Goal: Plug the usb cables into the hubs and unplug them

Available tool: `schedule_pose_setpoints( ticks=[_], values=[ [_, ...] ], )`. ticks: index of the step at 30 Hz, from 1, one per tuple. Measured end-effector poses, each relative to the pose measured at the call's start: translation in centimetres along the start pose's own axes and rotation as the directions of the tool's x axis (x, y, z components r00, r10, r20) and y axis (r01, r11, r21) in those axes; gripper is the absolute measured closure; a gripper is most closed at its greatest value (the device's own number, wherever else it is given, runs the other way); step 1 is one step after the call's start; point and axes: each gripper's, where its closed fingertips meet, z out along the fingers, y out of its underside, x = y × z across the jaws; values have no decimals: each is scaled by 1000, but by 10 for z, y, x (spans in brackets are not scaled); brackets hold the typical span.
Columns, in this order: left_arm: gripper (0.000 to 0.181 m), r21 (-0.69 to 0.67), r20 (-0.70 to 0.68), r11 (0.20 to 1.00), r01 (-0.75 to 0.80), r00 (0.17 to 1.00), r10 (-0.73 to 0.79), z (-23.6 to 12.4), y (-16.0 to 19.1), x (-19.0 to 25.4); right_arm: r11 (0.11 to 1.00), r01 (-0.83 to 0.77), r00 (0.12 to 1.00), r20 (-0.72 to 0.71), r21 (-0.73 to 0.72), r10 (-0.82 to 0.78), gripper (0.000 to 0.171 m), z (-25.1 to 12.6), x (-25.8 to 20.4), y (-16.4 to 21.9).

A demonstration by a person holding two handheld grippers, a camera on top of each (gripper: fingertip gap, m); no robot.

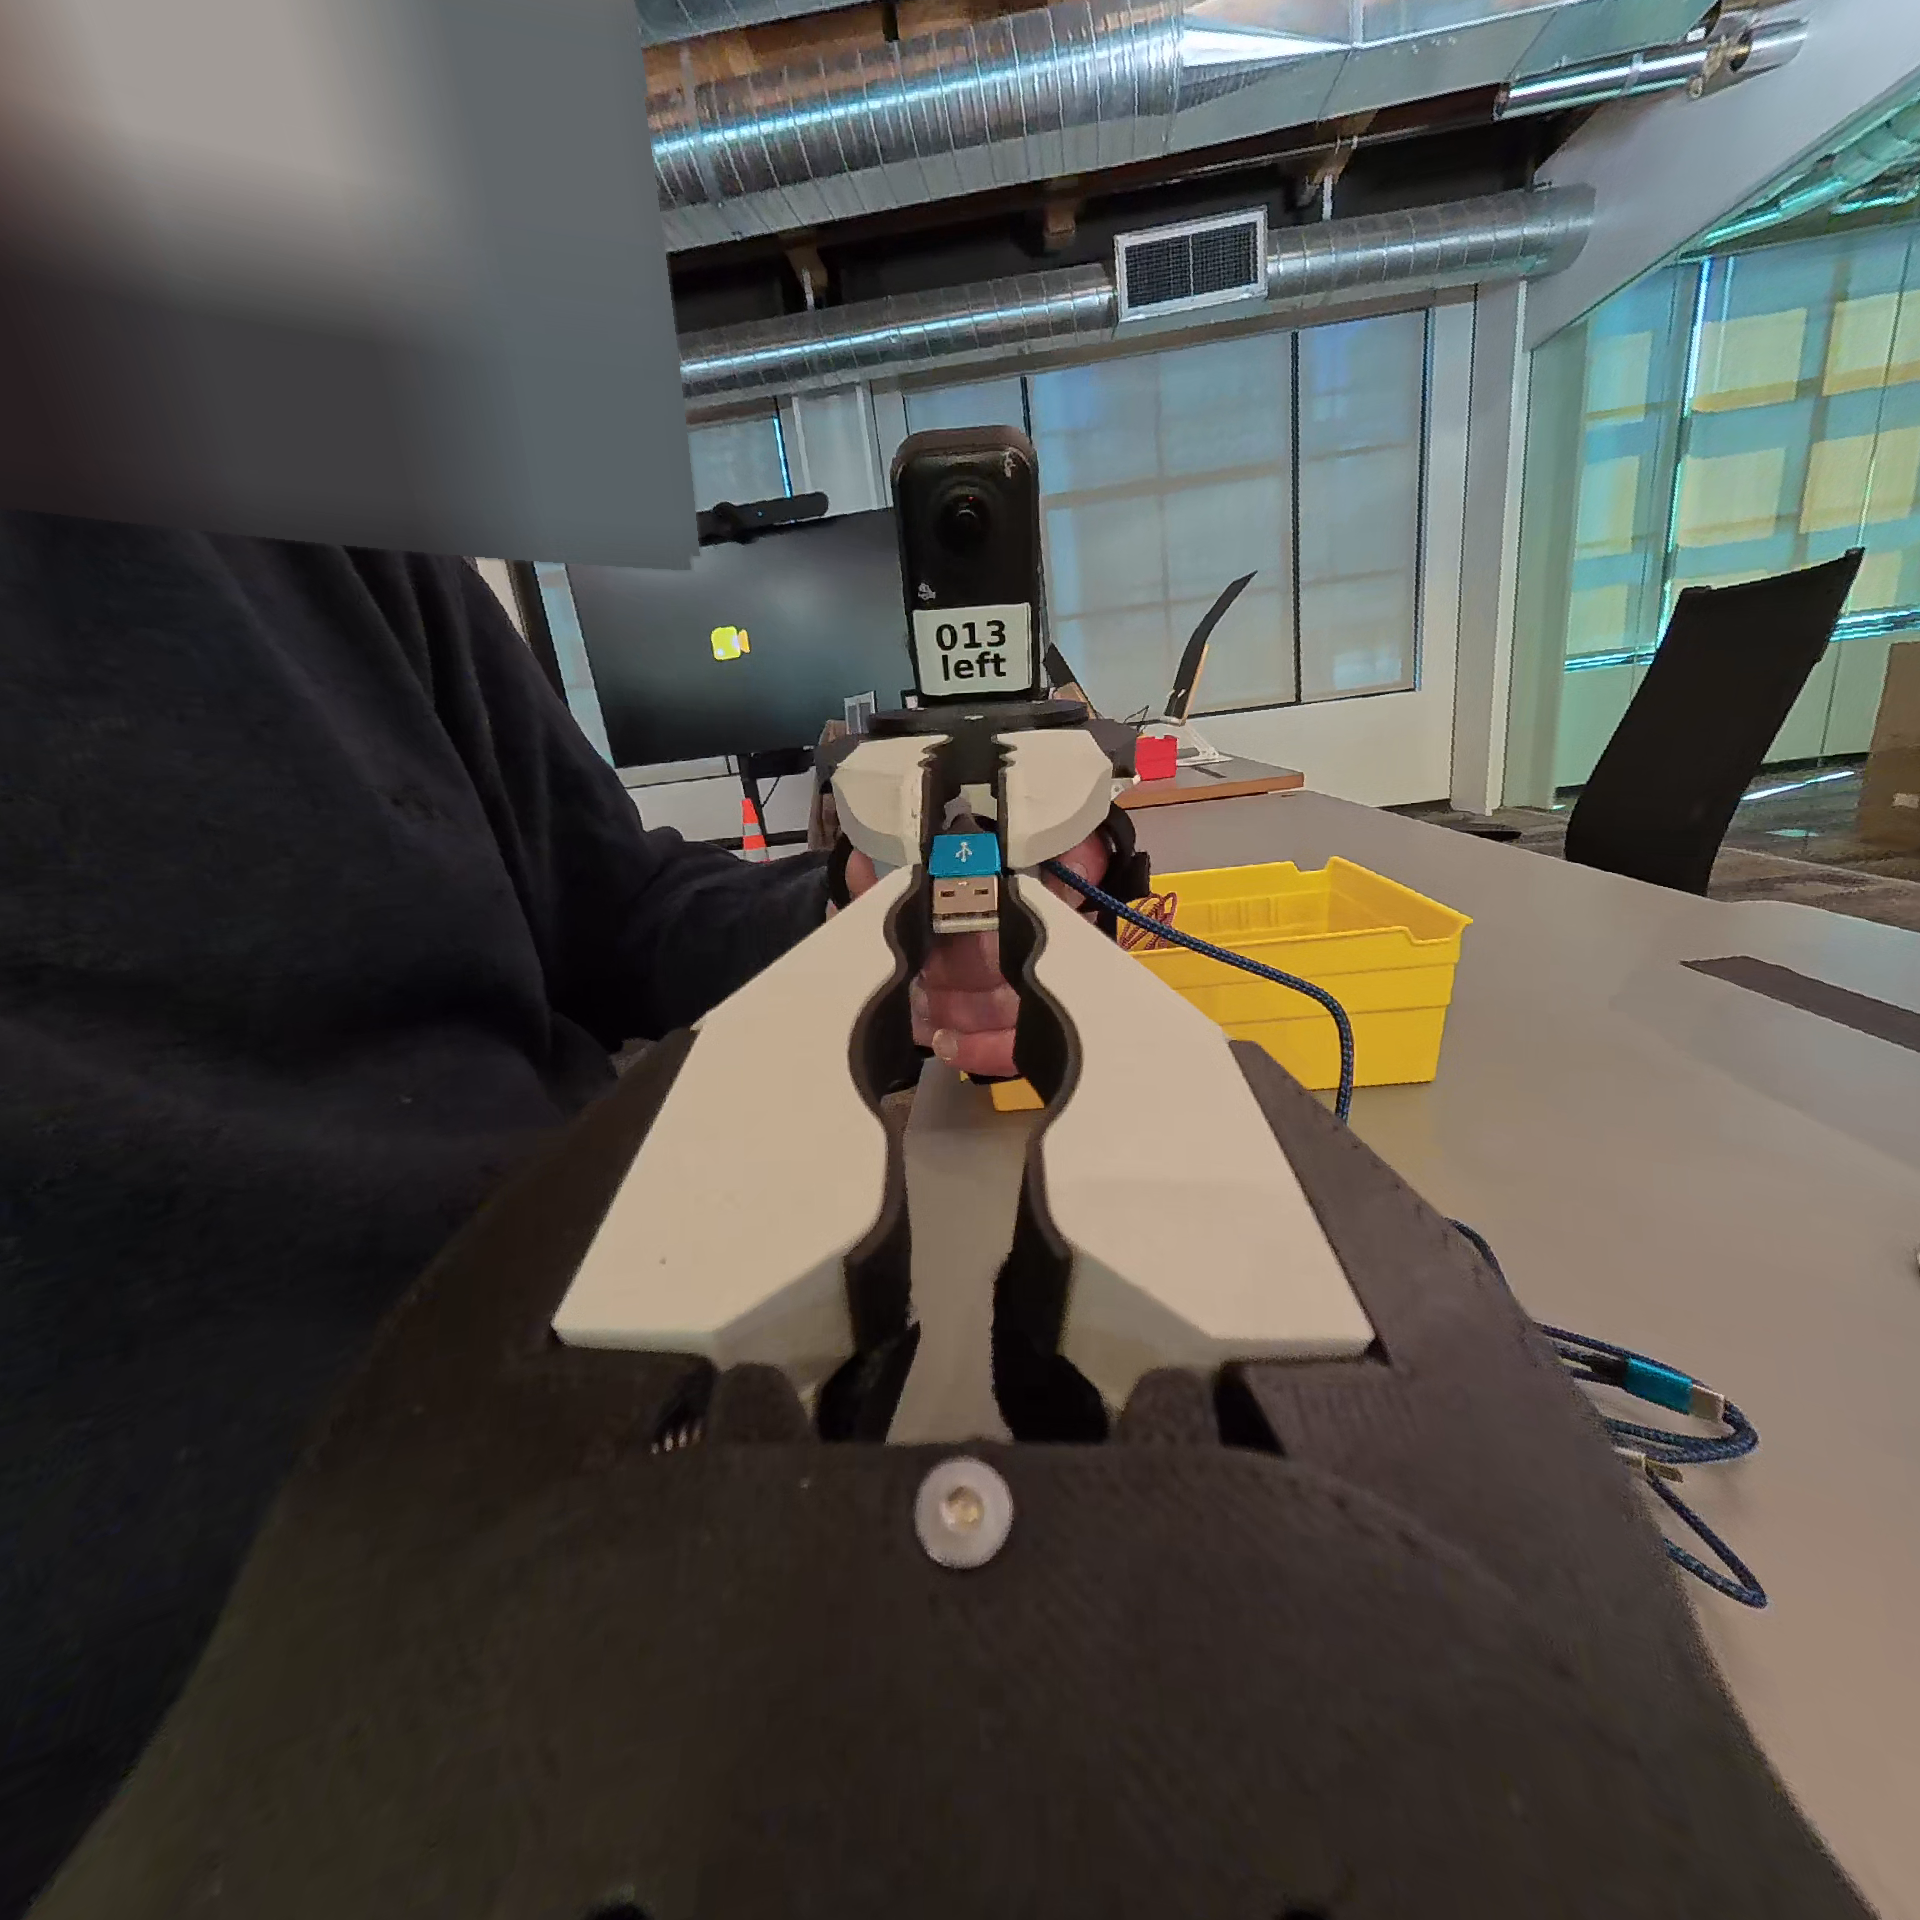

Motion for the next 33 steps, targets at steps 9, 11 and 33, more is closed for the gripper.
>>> schedule_pose_setpoints(
  ticks=[9,11,33],
  values=[
    [168,-67,-8,998,-18,1000,17,-2,6,-1,991,56,998,-17,-119,-58,157,-2,4,2],
    [169,-69,-16,998,-7,1000,6,-1,7,-1,984,85,996,-12,-158,-88,160,-2,2,4],
    [169,48,-62,988,145,988,-142,0,1,-3,994,99,993,-59,-55,-102,160,-1,3,2]
  ],
)
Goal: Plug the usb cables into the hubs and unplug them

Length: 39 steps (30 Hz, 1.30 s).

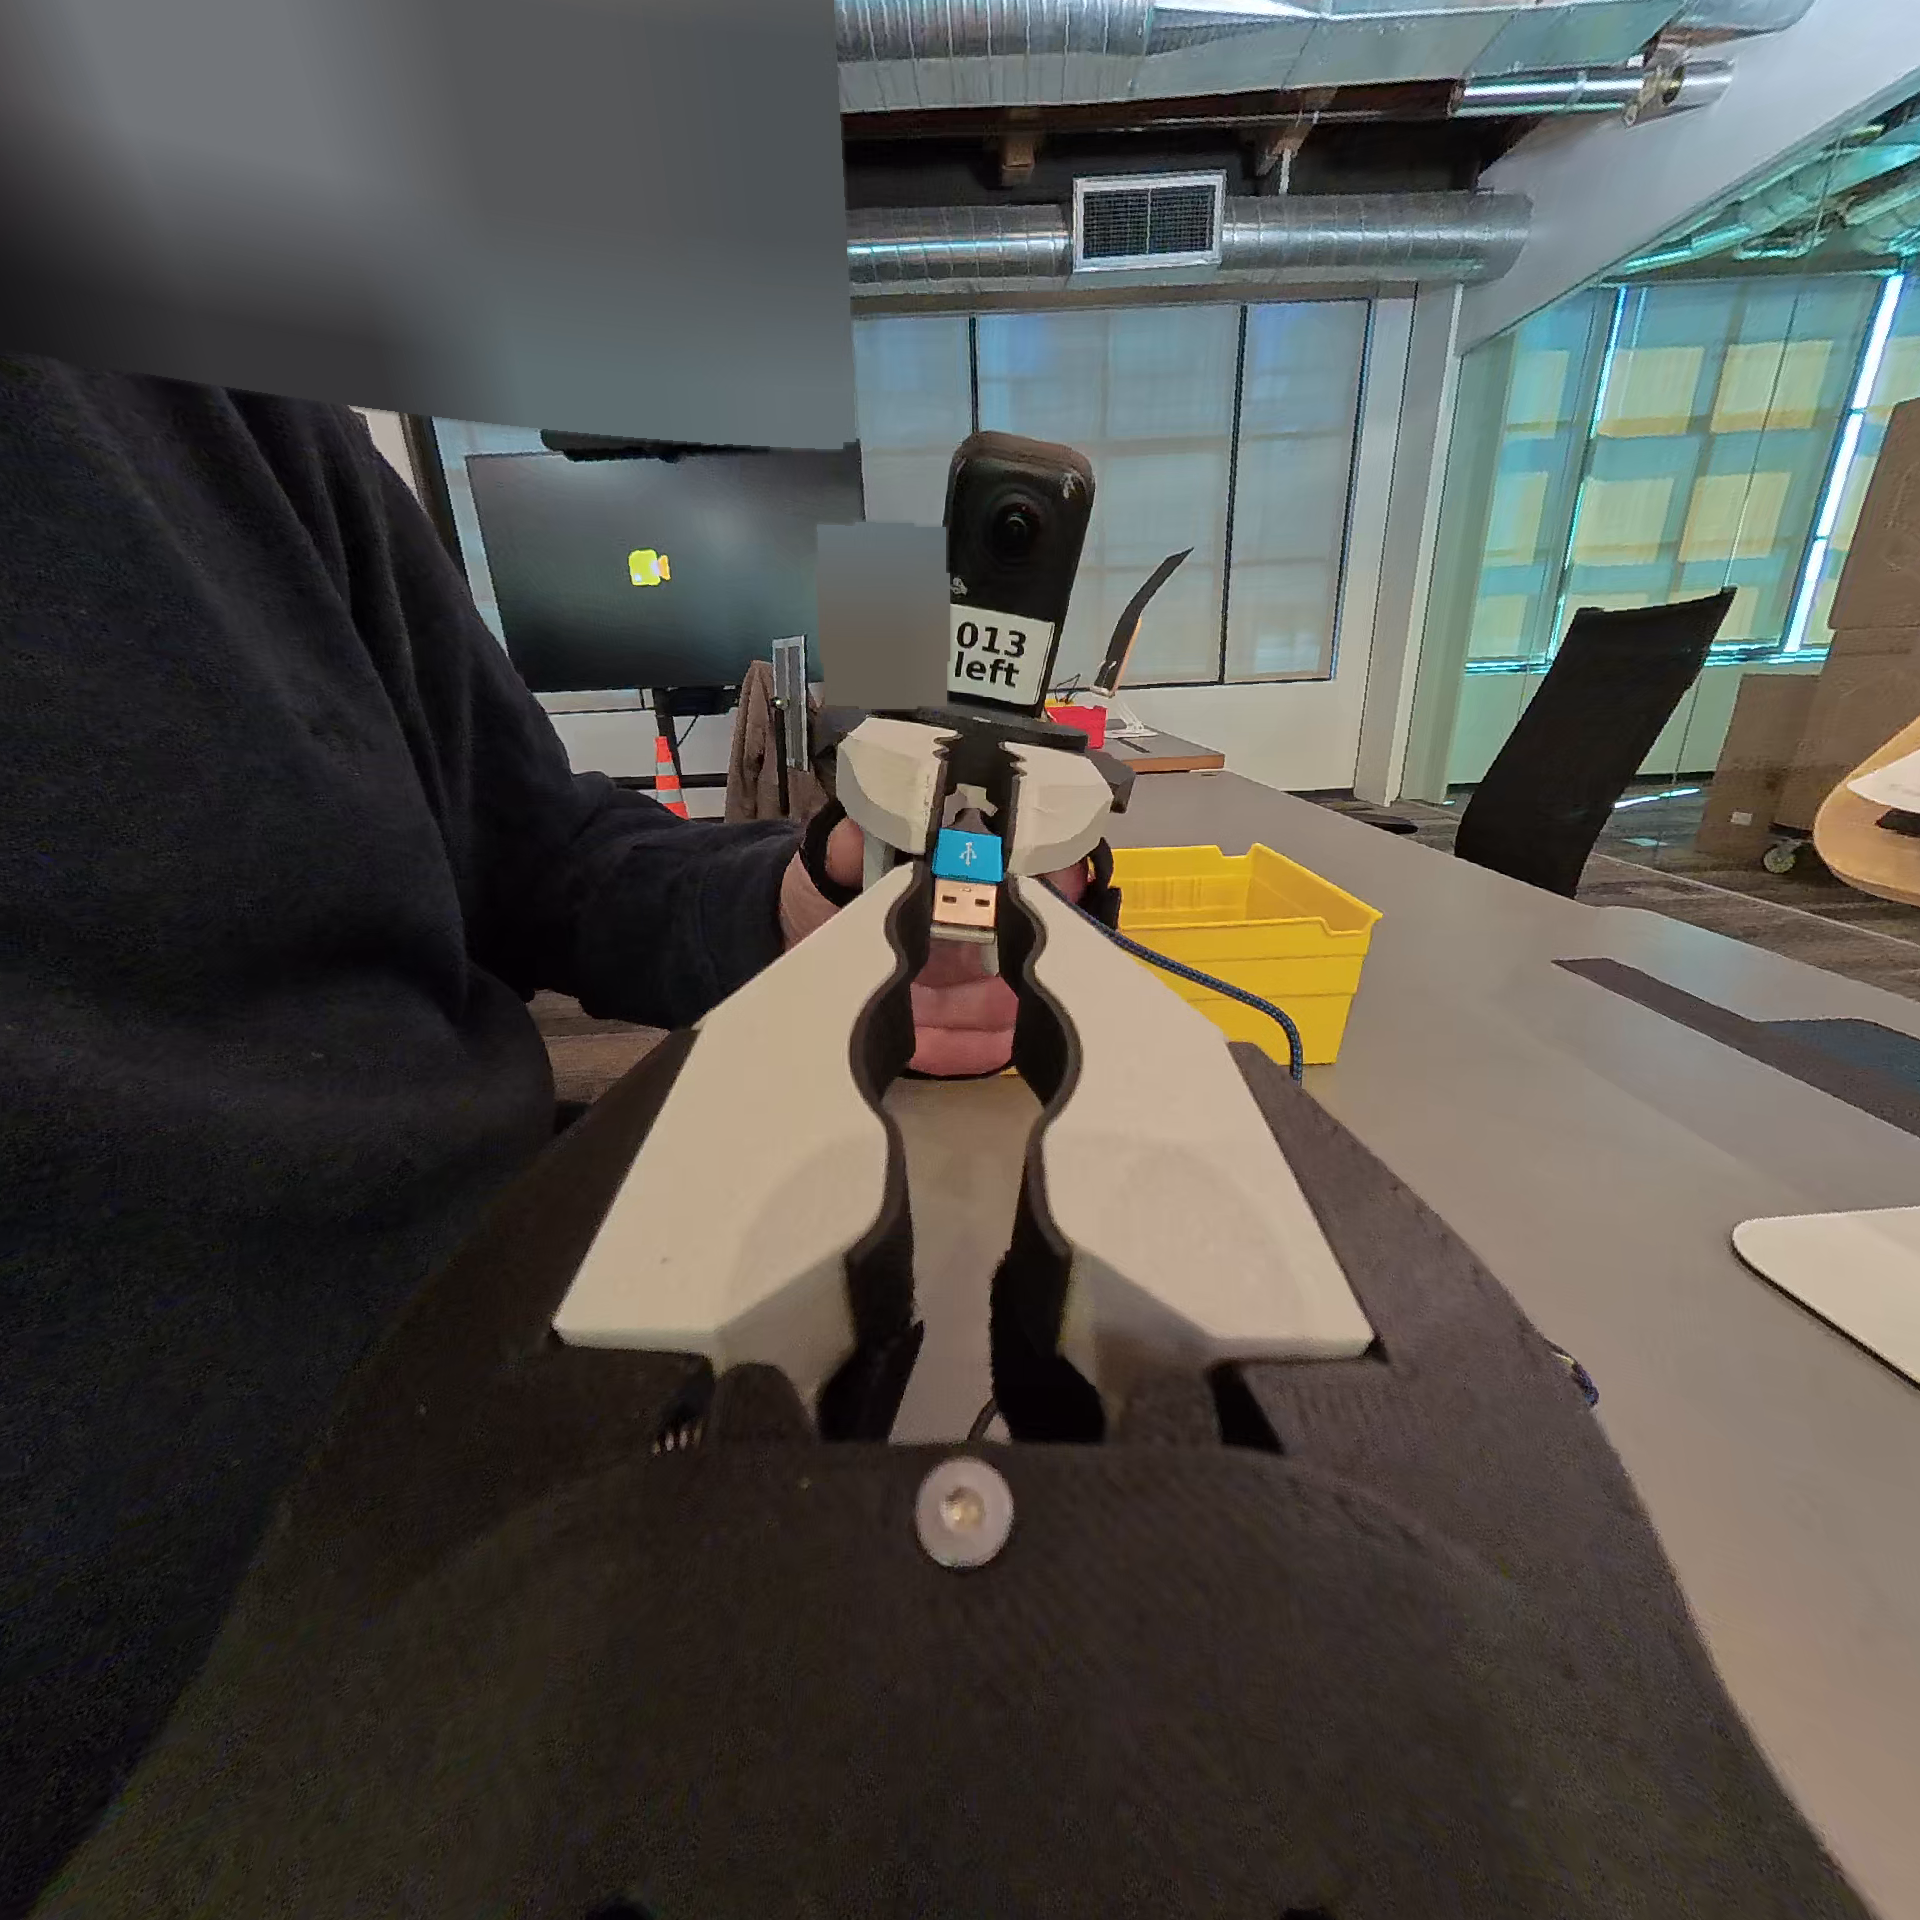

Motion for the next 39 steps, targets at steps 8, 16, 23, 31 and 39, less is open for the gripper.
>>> schedule_pose_setpoints(
  ticks=[8,16,23,31,39],
  values=[
    [168,-74,14,996,-53,998,54,-4,5,-3,999,-32,999,-19,-41,31,147,-3,11,-1],
    [169,-153,72,982,-111,990,123,-27,3,-14,915,6,969,-222,-404,-104,142,-33,46,42],
    [168,-167,163,982,-86,980,114,-57,13,-20,657,-159,947,-301,-737,-108,131,-59,67,136],
    [169,-171,167,982,-77,980,106,-63,19,-19,462,-266,923,-362,-846,-131,126,-76,84,191],
    [169,-159,179,985,-72,979,101,-68,18,-22,380,-178,929,-282,-908,-238,140,-80,89,183]
  ],
)
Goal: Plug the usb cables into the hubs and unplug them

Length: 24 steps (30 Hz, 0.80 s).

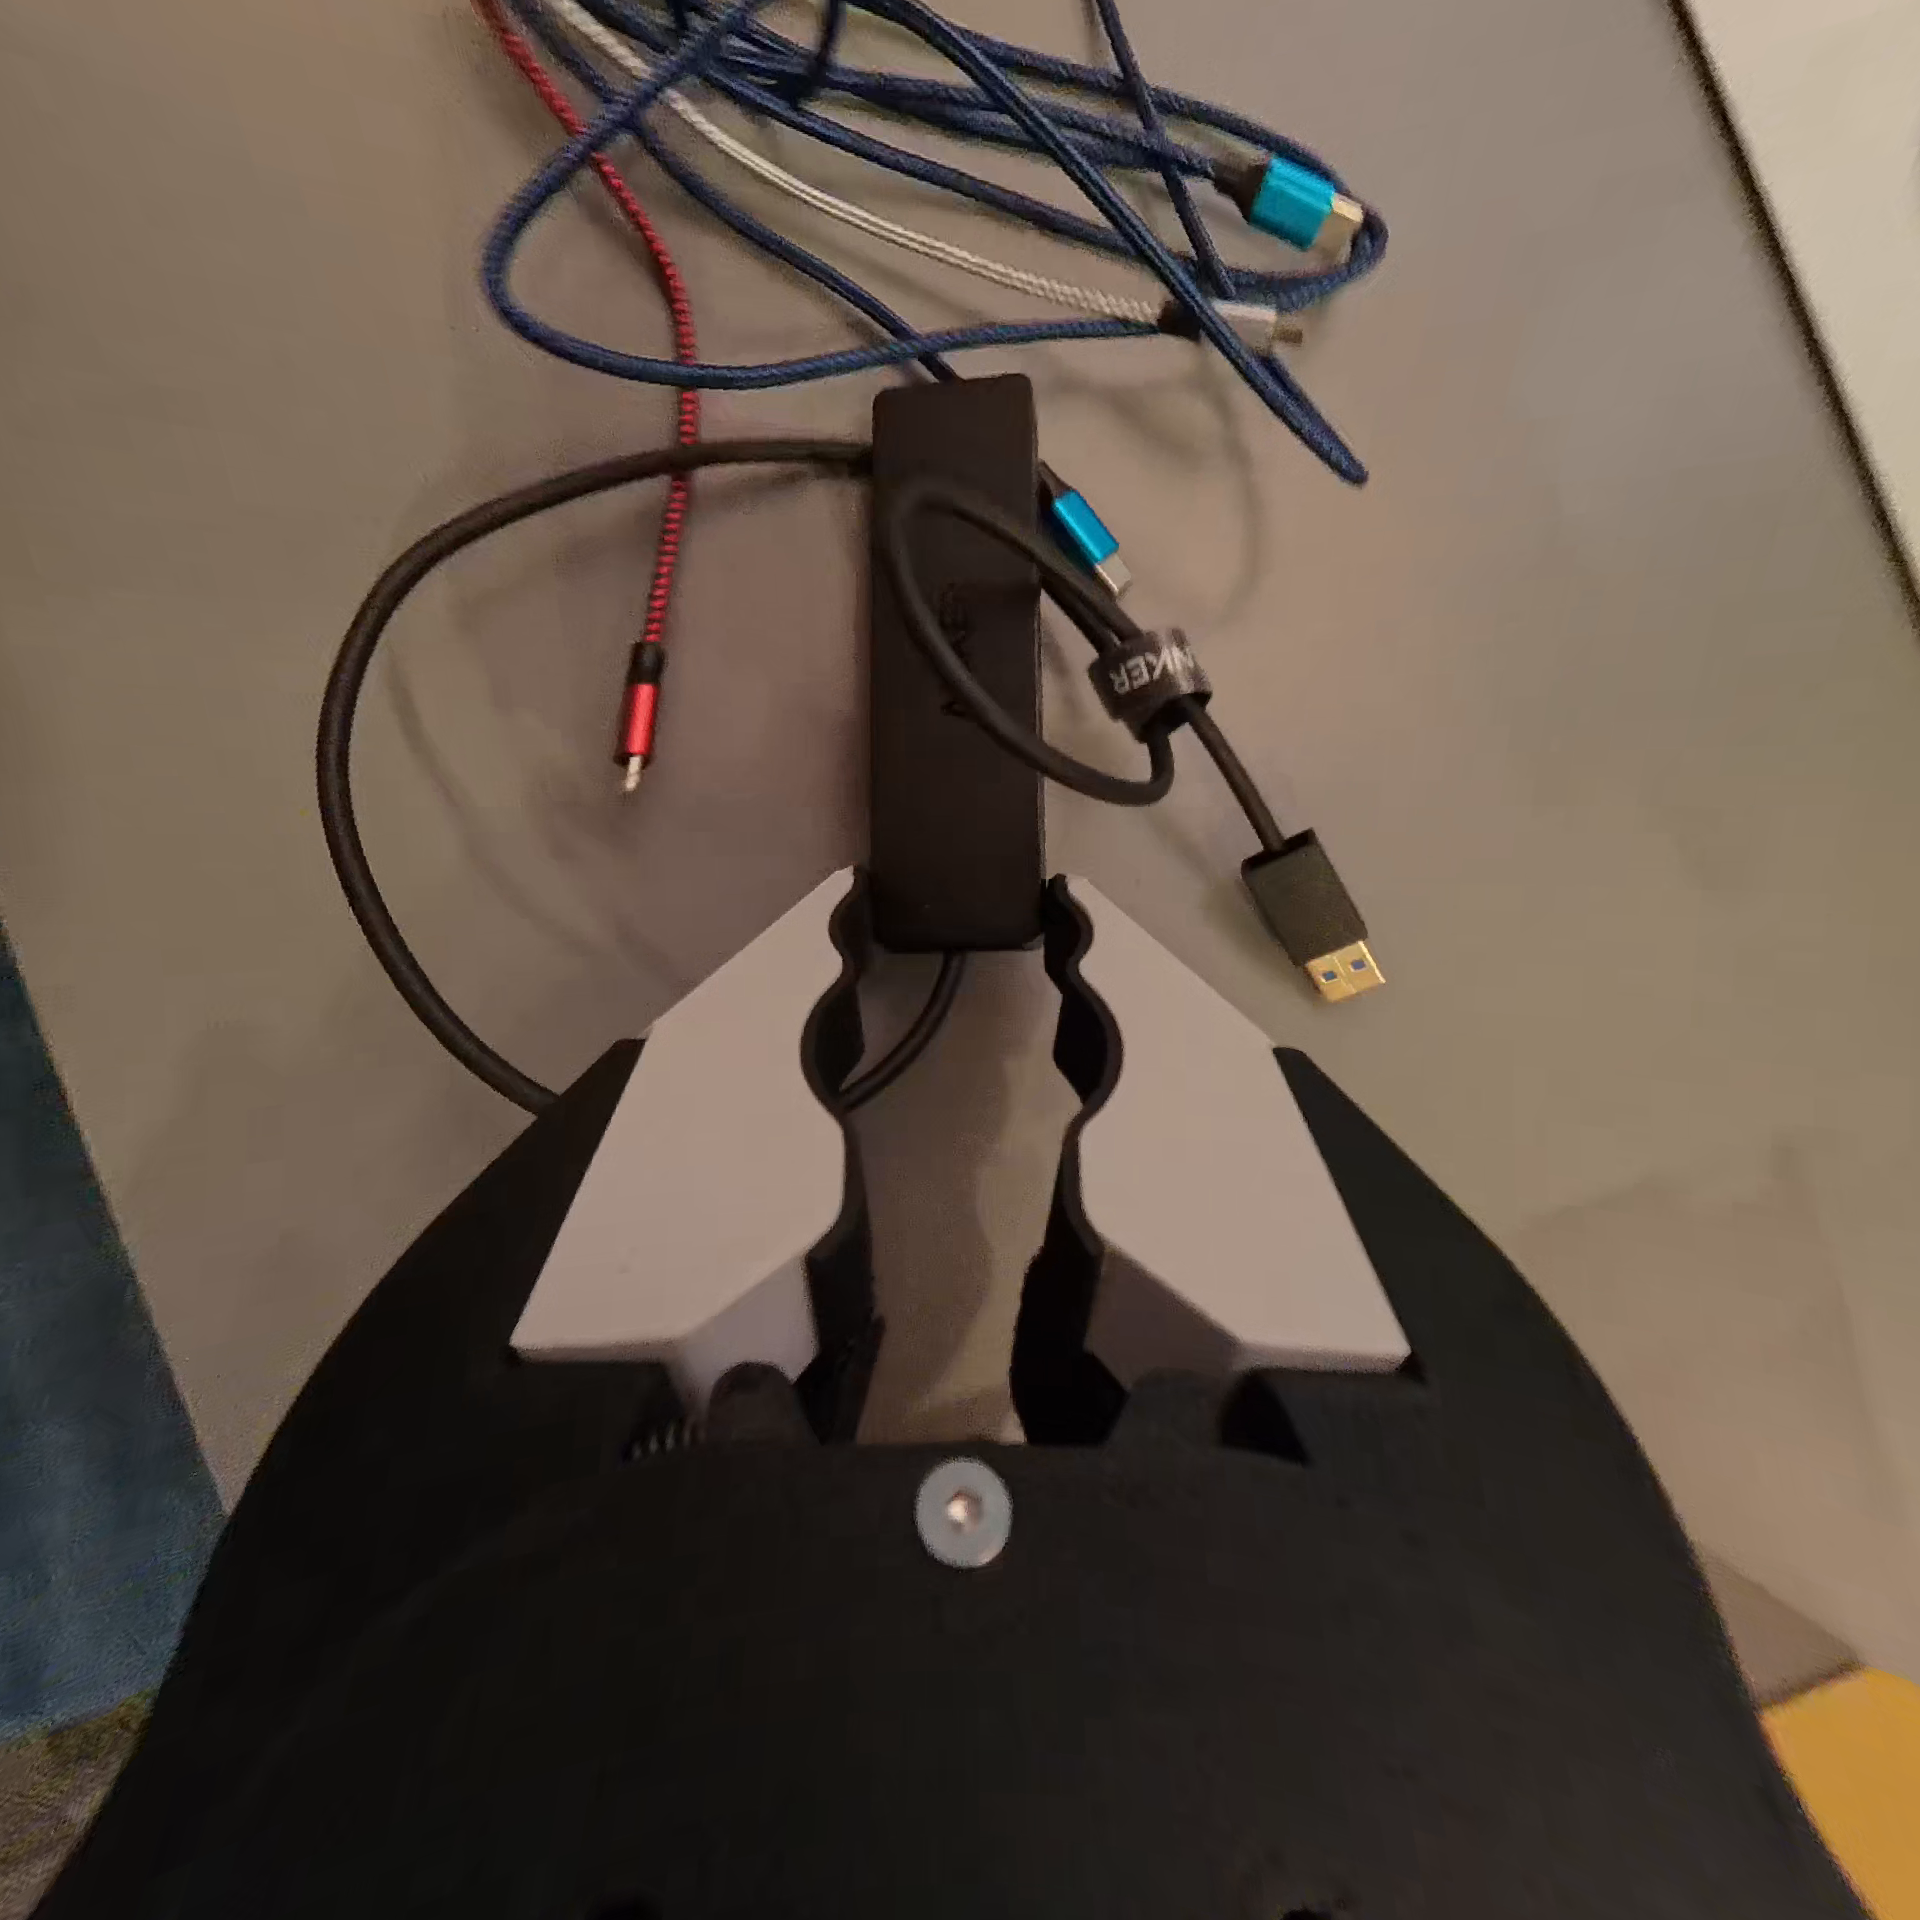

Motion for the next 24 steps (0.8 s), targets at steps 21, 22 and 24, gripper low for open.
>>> schedule_pose_setpoints(
  ticks=[21,22,24],
  values=[
    [168,45,7,998,34,999,-34,-12,-2,-2,625,780,544,537,-41,-644,141,-79,4,-57],
    [168,38,9,999,32,999,-33,-11,0,-1,595,801,521,565,-65,-640,141,-67,4,-51],
    [168,29,11,999,32,999,-32,-11,4,0,546,828,504,592,-125,-629,141,-43,10,-40]
  ],
)
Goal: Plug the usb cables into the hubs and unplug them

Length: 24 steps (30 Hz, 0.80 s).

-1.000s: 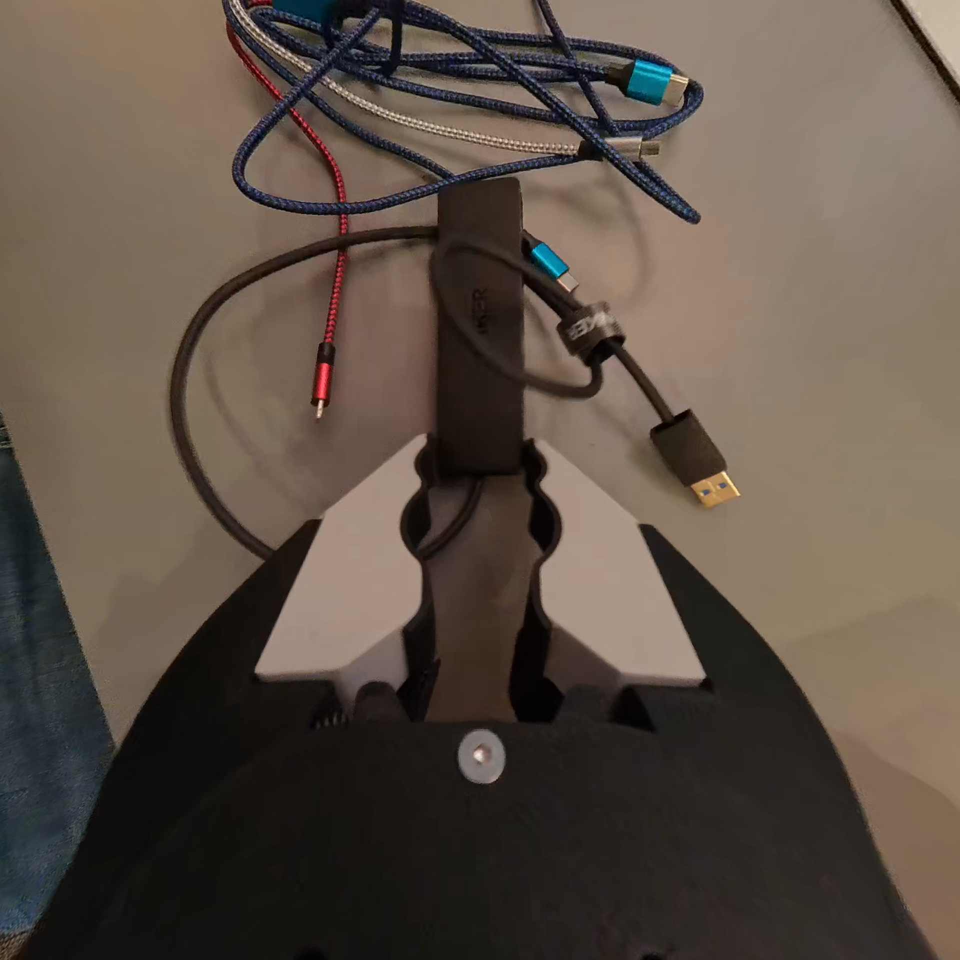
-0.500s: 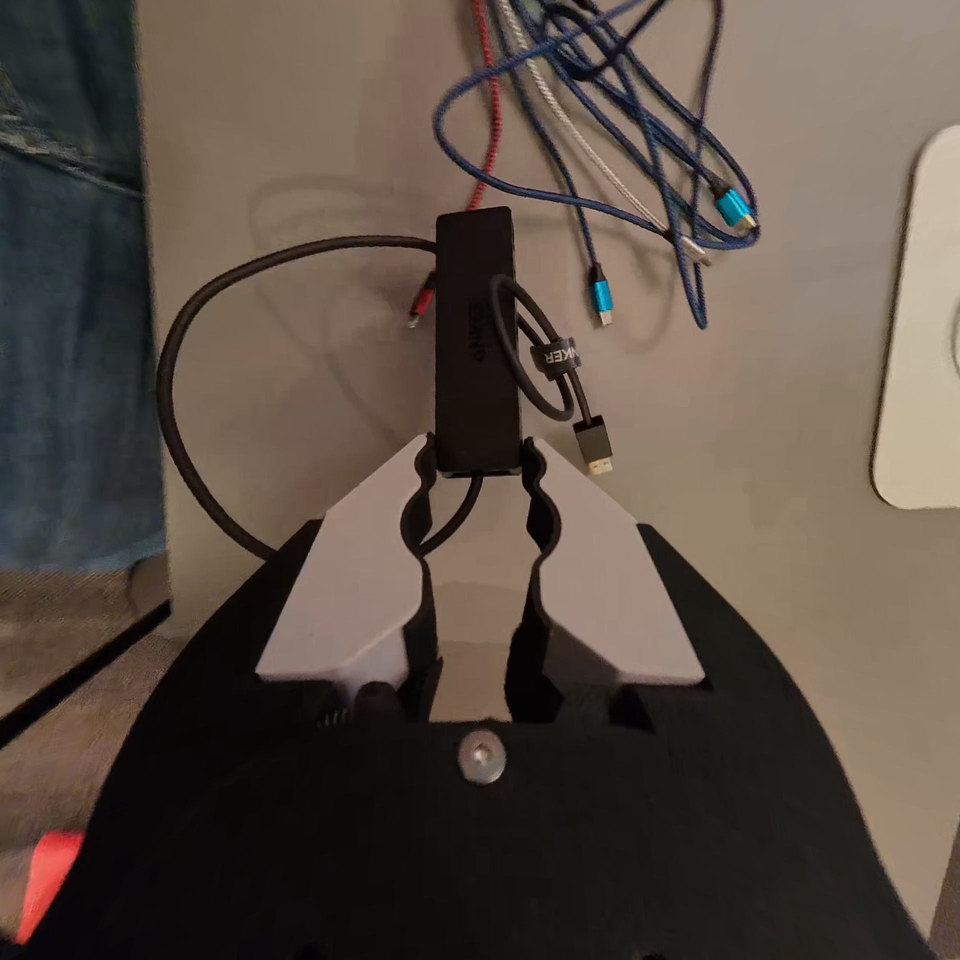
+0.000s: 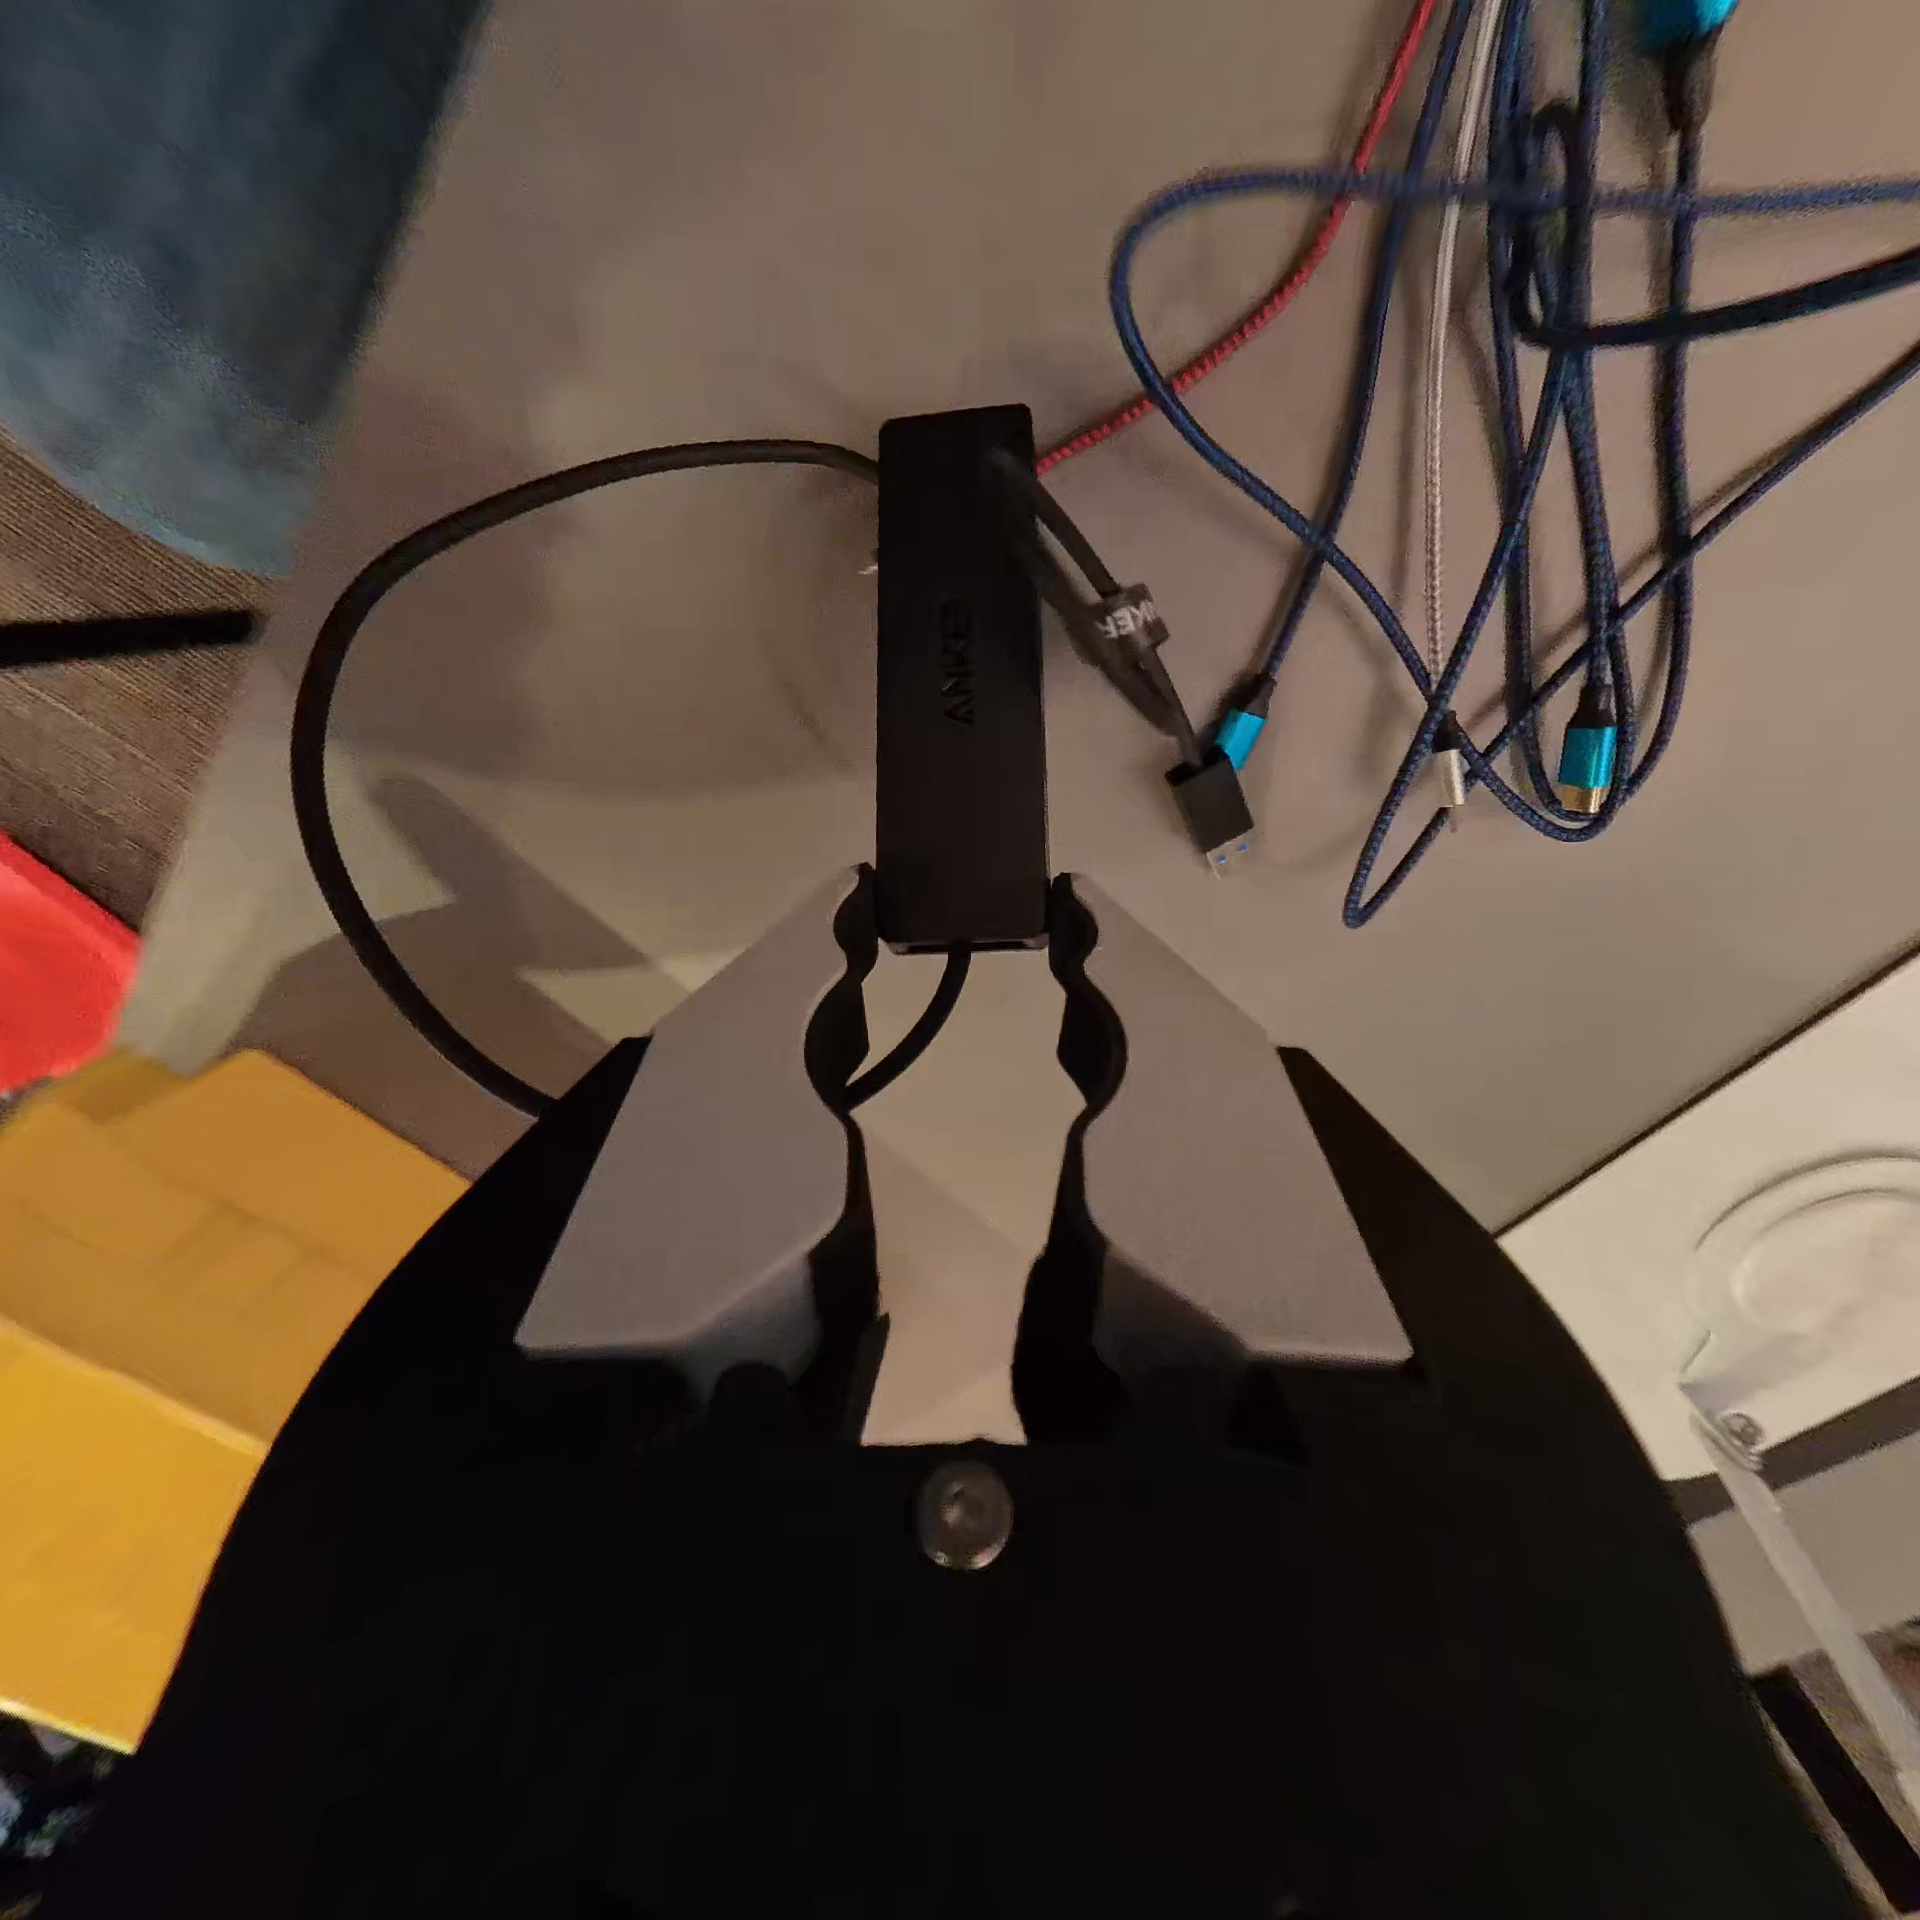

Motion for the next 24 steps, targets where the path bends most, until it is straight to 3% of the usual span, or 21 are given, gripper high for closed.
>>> schedule_pose_setpoints(
  ticks=[5,7,9,11,14,16,17,18,24],
  values=[
    [168,16,-16,1000,24,1000,-23,-2,3,-1,996,-41,997,-69,-79,35,138,31,24,16],
    [168,27,-21,999,44,999,-44,-2,5,-4,984,-131,985,-128,-125,114,122,29,30,29],
    [168,43,-28,997,67,997,-66,-4,6,-6,957,-240,952,-231,-161,200,117,17,35,47],
    [168,46,-28,996,74,997,-73,-4,7,-8,909,-399,888,-297,-119,351,103,3,32,55],
    [168,47,-28,996,73,997,-72,-5,6,-8,742,-635,712,-209,213,670,98,-10,16,19],
    [168,54,-28,996,76,997,-74,-6,5,-8,557,-694,604,-53,457,796,96,-13,7,-18],
    [168,57,-30,995,77,997,-76,-6,5,-8,451,-721,534,6,525,846,85,-11,5,-26],
    [168,58,-30,995,80,997,-78,-7,5,-9,371,-748,471,46,550,881,70,-4,0,-31],
    [168,62,-41,994,85,996,-83,-6,6,-7,93,-747,202,91,659,975,48,31,-2,-36]
  ],
)
